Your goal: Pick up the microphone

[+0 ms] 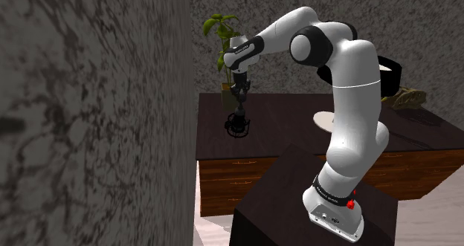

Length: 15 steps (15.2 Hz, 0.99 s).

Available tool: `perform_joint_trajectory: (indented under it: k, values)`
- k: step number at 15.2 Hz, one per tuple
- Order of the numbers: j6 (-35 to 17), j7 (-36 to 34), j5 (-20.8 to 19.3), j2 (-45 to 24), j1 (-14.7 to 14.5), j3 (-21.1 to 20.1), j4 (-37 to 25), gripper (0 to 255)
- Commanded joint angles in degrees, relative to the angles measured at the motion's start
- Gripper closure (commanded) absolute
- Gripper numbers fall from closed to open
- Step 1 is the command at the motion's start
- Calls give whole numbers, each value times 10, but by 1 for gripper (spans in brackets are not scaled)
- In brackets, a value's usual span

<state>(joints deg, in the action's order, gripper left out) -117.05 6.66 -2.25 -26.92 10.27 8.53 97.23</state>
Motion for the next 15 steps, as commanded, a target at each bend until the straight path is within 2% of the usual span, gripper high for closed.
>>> perform_joint_trajectory:
  k: [1,15]
  values:
    - [0,0,0,0,0,0,0,255]
    - [83,4,-4,40,-2,2,-43,255]
